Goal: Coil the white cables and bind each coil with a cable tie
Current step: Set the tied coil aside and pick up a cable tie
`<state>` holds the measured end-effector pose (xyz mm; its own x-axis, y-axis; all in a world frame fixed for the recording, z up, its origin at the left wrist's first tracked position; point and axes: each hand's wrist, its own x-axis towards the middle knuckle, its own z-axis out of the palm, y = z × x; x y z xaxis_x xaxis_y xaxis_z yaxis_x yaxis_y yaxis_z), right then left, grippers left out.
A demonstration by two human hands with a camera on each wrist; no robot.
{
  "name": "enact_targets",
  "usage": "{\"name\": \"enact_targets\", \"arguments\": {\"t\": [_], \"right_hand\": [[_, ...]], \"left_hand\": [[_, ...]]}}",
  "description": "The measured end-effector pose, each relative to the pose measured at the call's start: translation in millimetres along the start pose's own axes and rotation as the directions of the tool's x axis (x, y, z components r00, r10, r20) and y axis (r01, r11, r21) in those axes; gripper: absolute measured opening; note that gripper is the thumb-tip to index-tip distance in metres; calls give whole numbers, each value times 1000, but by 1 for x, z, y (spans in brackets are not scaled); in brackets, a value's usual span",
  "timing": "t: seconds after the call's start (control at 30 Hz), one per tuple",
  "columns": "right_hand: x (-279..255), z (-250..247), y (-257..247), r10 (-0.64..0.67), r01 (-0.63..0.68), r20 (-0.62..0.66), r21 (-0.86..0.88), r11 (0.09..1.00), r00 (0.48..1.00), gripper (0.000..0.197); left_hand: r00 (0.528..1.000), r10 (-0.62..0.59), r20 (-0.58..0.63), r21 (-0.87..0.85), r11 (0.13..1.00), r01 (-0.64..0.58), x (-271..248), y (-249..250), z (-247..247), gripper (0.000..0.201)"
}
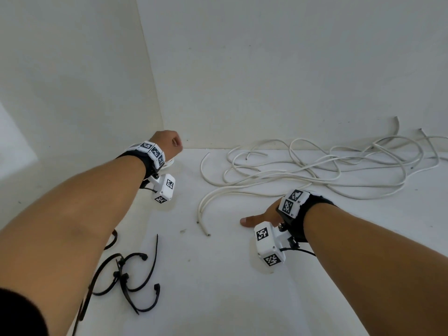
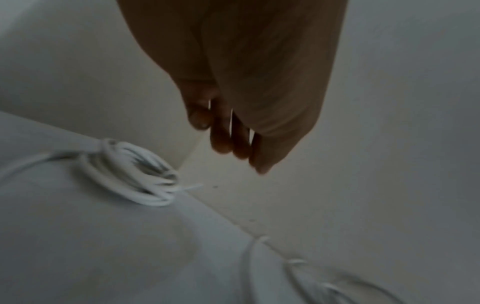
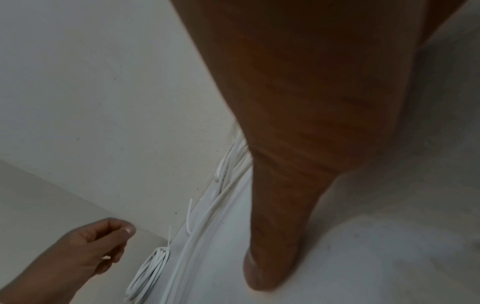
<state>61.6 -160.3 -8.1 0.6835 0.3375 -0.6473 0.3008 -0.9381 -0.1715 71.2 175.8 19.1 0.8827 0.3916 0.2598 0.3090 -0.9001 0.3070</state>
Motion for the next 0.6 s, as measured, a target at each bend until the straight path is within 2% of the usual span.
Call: {"name": "enact_targets", "arguments": {"t": [0.1,0.2,0.27,0.37,0.5,0.6], "right_hand": [[-4,2,1,2,-2,-25,3,1000,1000,82],[-9,4,4,11,-10,-39,14,1000,999,73],[-14,7,7,-3,2,-79,-14,1000,997,82],[-22,11,11,-11,-5,-156,-99,995,988,99],[-31,15,18,-57,50,-188,-42,998,981,86],[-30,18,24,-71,74,-214,7,997,974,81]], "left_hand": [[979,128,158,-50,991,-122,-24,45,-6,11],[919,226,324,-73,974,-214,-52,83,6,9],[879,265,395,-53,962,-266,-70,100,18,12],[869,258,423,23,955,-294,-89,116,32,21],[887,204,413,97,959,-265,-100,123,43,35],[900,180,396,135,959,-251,-106,126,47,26]]}}
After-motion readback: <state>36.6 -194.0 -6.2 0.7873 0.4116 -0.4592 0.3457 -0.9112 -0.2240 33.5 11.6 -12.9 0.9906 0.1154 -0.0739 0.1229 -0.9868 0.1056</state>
